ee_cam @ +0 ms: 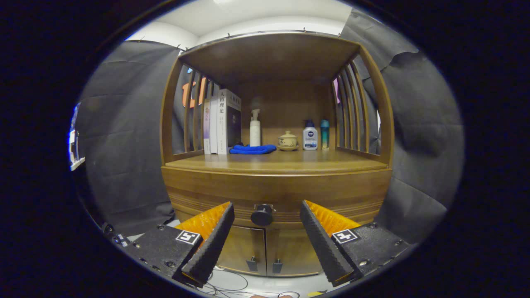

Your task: Pull open the drawer, take out the items inside it, and place them on the countertop above the cabinet.

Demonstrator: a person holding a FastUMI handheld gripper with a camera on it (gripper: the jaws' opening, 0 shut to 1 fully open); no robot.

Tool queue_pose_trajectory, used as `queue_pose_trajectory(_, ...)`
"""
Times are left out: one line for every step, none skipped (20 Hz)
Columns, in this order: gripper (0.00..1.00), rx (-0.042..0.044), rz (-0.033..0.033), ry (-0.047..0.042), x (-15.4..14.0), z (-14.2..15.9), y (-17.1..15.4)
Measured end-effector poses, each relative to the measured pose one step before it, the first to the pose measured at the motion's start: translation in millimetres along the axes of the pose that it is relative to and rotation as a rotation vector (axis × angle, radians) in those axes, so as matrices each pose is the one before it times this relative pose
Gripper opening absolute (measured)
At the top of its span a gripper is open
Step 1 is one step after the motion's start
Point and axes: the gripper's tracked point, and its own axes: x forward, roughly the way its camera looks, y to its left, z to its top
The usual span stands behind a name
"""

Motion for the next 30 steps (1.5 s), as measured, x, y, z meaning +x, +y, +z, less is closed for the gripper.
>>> queue_pose_trajectory(1.0,0.00764,-0.00314,0.00932,10.49,-4.51,1.32)
queue_pose_trajectory(1.0,0.01218,-0.00994,0.01024,10.78,-5.0,0.08)
queue_pose_trajectory(1.0,0.01086,-0.00564,0.01211,12.7,-5.48,-0.49)
queue_pose_trajectory(0.97,0.00965,-0.01512,0.00789,11.19,-5.32,-0.81)
queue_pose_trajectory(0.94,0.00553,-0.01603,0.0103,4.33,-5.16,-2.0)
queue_pose_trajectory(0.9,0.00662,-0.02153,0.00457,7.28,-3.31,-5.11)
queue_pose_trajectory(0.83,0.01618,0.00809,0.00325,5.61,-3.03,2.63)
queue_pose_trajectory(0.76,0.0189,0.00609,0.01784,5.01,-3.41,1.28)
queue_pose_trajectory(0.69,0.00879,-0.00371,0.02221,5.34,-7.76,3.31)
queue_pose_trajectory(0.66,0.00937,-0.00791,0.01776,4.24,-2.56,-1.18)
queue_pose_trajectory(0.62,0.02011,0.00063,0.00413,2.73,0.31,1.95)
queue_pose_trajectory(0.62,0.02558,-0.01026,-0.00368,0.36,1.8,1.13)
queue_pose_trajectory(0.56,0.00319,-0.00783,-0.0009,2.34,-3.21,1.71)
queue_pose_trajectory(0.54,-0.01968,-0.01921,-0.016,-1.38,1.43,-1.52)
queue_pose_trajectory(0.5,-0.01626,-0.01374,0.00462,-0.78,-1.19,-0.55)
queue_pose_trajectory(0.47,0.00415,-0.00441,0.00308,-0.14,0.07,0.23)
queue_pose_trajectory(0.44,0.0176,0.00415,0.00469,0.65,-0.65,0.58)
queue_pose_trajectory(0.42,0.01159,0.00672,0.00722,-1.1,0.45,2.3)
queue_pose_trajectory(0.4,-0.00667,0.00244,0.00381,-0.28,-1.03,0.47)
queue_pose_trajectory(0.39,-0.0204,-0.00447,0.00004,-1.42,-0.23,-2.79)
queue_pose_trajectory(0.38,-0.01952,-0.00295,-0.00192,-1.2,0.22,-2.85)
queue_pose_trajectory(0.37,-0.00851,0.00156,-0.0023,-0.59,-0.05,-1.45)
queue_pose_trajectory(0.37,-0.00057,0.00545,-0.0009,-0.09,0.55,1.85)
queue_pose_trajectory(0.37,0.00203,0.00451,-0.00091,1.03,-0.12,1.21)
queue_pose_trajectory(0.37,0.00333,0.00396,-0.00041,0.5,0.15,-0.36)
queue_pose_trajectory(0.37,0.00278,0.00175,-0.00201,-0.37,-0.08,0.97)
queue_pose_trajectory(0.36,-0.00853,0.00132,-0.00659,1.31,-0.4,-0.2)
queue_pose_trajectory(0.37,-0.01471,0.00164,-0.0042,0.35,0.5,-0.88)
queue_pose_trajectory(0.37,-0.01266,0.00446,-0.00069,-1.34,0.48,-1.05)
queue_pose_trajectory(0.37,-0.00447,0.00527,0.00327,-0.89,-0.06,1.04)
